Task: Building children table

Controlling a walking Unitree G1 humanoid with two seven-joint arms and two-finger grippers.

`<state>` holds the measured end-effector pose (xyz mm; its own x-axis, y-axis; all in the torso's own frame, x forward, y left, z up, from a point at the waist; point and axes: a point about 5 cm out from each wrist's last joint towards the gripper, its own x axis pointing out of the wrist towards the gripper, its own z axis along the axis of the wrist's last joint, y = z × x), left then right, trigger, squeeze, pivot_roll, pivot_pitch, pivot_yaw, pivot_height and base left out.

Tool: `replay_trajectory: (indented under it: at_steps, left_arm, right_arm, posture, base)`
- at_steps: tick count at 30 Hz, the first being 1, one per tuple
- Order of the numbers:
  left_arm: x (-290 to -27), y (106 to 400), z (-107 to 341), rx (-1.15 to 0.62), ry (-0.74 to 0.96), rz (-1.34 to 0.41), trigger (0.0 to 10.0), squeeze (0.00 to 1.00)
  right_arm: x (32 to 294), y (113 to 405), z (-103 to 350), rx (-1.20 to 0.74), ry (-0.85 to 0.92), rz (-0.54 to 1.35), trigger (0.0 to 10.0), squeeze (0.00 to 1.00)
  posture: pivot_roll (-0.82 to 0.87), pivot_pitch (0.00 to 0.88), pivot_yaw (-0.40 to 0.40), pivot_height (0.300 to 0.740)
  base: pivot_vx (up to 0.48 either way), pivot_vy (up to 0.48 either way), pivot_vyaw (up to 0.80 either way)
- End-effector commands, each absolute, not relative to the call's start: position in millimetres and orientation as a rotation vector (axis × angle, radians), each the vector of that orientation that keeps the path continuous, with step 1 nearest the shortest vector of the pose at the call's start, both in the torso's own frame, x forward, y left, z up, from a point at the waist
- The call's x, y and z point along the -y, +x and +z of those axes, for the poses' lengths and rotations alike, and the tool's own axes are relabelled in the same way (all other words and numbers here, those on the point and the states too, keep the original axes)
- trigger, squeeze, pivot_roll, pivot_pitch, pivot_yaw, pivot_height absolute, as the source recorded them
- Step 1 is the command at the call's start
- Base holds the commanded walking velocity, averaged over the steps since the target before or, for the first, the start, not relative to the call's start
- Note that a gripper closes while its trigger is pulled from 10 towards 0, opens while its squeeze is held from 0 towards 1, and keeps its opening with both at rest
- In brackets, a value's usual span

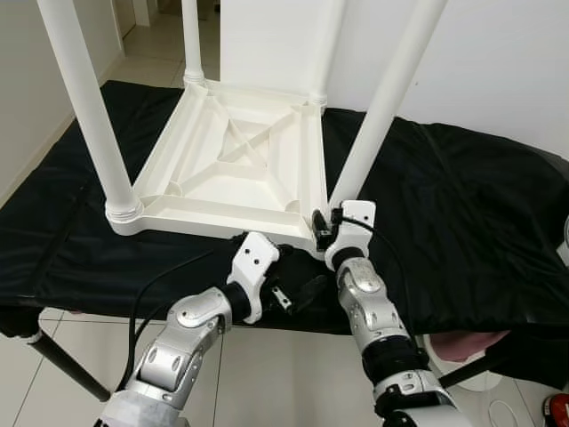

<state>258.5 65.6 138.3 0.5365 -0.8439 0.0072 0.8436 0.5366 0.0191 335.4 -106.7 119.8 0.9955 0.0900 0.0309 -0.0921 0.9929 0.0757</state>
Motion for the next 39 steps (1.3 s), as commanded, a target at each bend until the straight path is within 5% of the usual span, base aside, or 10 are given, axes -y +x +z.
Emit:
replay_trajectory:
  at_steps: [1, 11, 12, 13, 29, 39]
  left_arm:
    - [-66.5, 264.9, 140.2, 0.036, 0.031, -0.931, 10.0, 0.00]
    - [-70.3, 278.4, 146.2, 0.080, 0.064, -0.865, 10.0, 0.00]
    - [-70.0, 280.0, 147.3, 0.083, 0.065, -0.865, 10.0, 0.00]
    - [-69.6, 281.2, 148.7, 0.087, 0.066, -0.869, 10.0, 0.00]
    - [-66.0, 285.3, 150.6, 0.104, 0.067, -0.889, 10.0, 0.00]
    - [-60.9, 287.8, 146.3, 0.102, 0.106, -0.895, 10.0, 0.00]
  right_arm:
    - [115.0, 332.0, 116.4, 0.013, 0.070, 0.066, 10.0, 1.00]
    - [125.0, 323.0, 116.1, 0.015, 0.029, 0.052, 10.0, 1.00]
    - [124.8, 322.5, 117.6, 0.022, 0.024, 0.068, 10.0, 0.06]
    - [125.7, 322.4, 120.0, 0.039, 0.003, 0.072, 10.0, 0.00]
    - [165.5, 322.3, 120.0, 0.014, -0.011, -0.093, 10.0, 0.00]
    - [140.1, 315.1, 122.2, 0.058, 0.015, 0.073, 10.0, 0.00]
  posture:
    - [0.01, 0.000, -0.104, 0.740]
    - [0.01, 0.000, -0.113, 0.740]
    - [0.00, 0.000, -0.109, 0.740]
    - [0.00, 0.000, -0.106, 0.740]
    - [-0.01, 0.000, -0.091, 0.740]
    - [-0.01, 0.000, -0.090, 0.740]
  base:
    - [0.000, 0.000, 0.00]
    - [0.000, 0.000, 0.00]
    - [0.000, 0.000, 0.00]
    - [0.000, 0.000, 0.00]
    - [0.000, 0.000, 0.00]
    - [0.000, 0.000, 0.00]
